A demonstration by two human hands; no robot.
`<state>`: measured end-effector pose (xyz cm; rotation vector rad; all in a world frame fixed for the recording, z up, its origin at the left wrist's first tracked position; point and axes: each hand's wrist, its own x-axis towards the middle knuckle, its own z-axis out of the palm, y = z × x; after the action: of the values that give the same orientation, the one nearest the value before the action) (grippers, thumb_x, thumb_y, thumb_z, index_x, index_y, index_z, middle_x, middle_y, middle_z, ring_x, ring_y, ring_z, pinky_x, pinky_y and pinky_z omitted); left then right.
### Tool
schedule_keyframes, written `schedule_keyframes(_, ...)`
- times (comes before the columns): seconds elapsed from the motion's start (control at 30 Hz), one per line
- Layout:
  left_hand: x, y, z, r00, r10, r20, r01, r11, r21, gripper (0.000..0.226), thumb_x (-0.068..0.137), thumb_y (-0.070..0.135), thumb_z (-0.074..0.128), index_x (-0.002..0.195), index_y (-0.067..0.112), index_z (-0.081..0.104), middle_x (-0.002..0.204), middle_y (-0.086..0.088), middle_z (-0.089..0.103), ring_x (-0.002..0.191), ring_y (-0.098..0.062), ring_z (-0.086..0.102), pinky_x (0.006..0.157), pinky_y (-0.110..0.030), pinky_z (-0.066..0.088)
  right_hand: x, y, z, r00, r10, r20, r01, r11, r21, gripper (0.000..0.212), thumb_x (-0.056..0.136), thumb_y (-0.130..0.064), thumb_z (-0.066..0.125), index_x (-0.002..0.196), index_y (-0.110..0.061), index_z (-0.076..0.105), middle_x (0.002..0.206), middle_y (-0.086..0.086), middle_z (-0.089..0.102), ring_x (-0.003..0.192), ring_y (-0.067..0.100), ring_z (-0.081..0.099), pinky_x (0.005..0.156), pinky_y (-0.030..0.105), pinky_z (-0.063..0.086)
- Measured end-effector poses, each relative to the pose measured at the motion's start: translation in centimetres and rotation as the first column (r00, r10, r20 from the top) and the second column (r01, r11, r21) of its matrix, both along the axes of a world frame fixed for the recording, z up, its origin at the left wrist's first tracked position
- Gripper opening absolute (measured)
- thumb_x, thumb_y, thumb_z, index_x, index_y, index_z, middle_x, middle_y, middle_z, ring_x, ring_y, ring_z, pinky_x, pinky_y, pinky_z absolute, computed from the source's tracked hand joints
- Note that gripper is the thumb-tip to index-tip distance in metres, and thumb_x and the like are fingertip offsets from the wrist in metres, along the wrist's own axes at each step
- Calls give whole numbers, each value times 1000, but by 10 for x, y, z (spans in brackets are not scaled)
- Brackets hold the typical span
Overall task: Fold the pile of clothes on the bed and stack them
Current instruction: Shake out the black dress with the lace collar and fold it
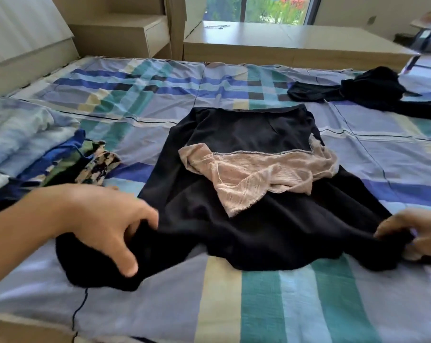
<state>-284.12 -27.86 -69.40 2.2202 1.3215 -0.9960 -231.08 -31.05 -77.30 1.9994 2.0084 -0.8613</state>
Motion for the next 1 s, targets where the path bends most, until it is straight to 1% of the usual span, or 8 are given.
schedule_keyframes(0.1, 1, 1, -7, 996, 41, 78, -33, 994, -109, 53, 69, 72, 70, 108, 41, 53, 89, 19, 71, 83, 4, 61, 85, -27, 51, -23, -4, 6, 991, -84, -102, 76, 994, -80, 71, 22, -62, 85, 88, -76, 60, 93, -29, 72, 93, -11, 64, 88, 15, 48)
schedule_keyframes(0.2, 10, 1, -24, 974, -17, 226, -18, 988, 151, 69, 68, 76, 67, 123, 45, 42, 109, 19, 53, 99, 4, 50, 88, -20, 45, -46, -1, 11, 993, -27, -115, 39, 994, 104, 95, 31, -92, 71, 119, -69, 44, 120, -34, 52, 114, -11, 52, 103, 24, 40)
schedule_keyframes(0.33, 40, -8, -83, 961, -219, 170, 144, 917, 371, 114, 62, 80, 63, 154, 35, 14, 140, 15, 31, 124, -12, 39, 99, -34, 44, -112, -5, -5, 966, 260, -16, -253, 952, 174, 113, 49, -75, 78, 146, -50, 24, 139, -26, 26, 123, -1, 41, 107, 27, 38)
schedule_keyframes(0.43, 54, 1, -110, 954, -261, 149, 171, 879, 445, 92, 78, 66, 61, 153, 32, 19, 138, 9, 34, 121, -18, 43, 87, -37, 50, -135, 2, -36, 913, 355, 200, -397, 885, 242, 111, 57, -69, 77, 149, -39, 21, 140, -16, 24, 125, 9, 37, 95, 31, 44)
schedule_keyframes(0.6, 49, 29, -105, 934, -180, 307, 5, 868, 496, 50, 78, 11, 50, 121, 35, 49, 117, 10, 54, 110, -24, 59, 80, -44, 50, -124, 21, -40, 976, 182, 120, -218, 849, 481, 55, 75, -24, 68, 121, -42, 45, 115, -12, 58, 107, 23, 63, 78, 44, 54)
schedule_keyframes(0.8, 47, 44, -41, 712, -59, 700, -169, 953, 252, 46, 70, 3, 60, 106, 32, 63, 89, 12, 68, 83, -4, 64, 75, -25, 49, -111, 28, 3, 969, 151, -194, 0, 788, 616, 49, 68, 9, 56, 98, -31, 57, 82, -5, 67, 75, 13, 61, 68, 36, 46)
schedule_keyframes(0.93, 30, 35, -17, 775, 200, 599, -35, 961, -275, 52, 85, 17, 73, 129, 37, 55, 119, 14, 67, 108, -6, 65, 92, -27, 53, -101, 19, 15, 950, 202, -238, -129, 949, 288, 43, 68, -6, 57, 95, -39, 64, 84, -12, 70, 78, 6, 63, 71, 28, 48)
schedule_keyframes(1.0, 10, 37, -16, 851, 206, 483, -104, 968, -229, 62, 78, 48, 78, 133, 45, 50, 130, 21, 59, 119, 3, 57, 103, -29, 48, -103, 13, 11, 949, 214, -233, -187, 973, 131, 44, 68, -19, 59, 103, -43, 68, 95, -18, 72, 90, 2, 66, 83, 30, 53)
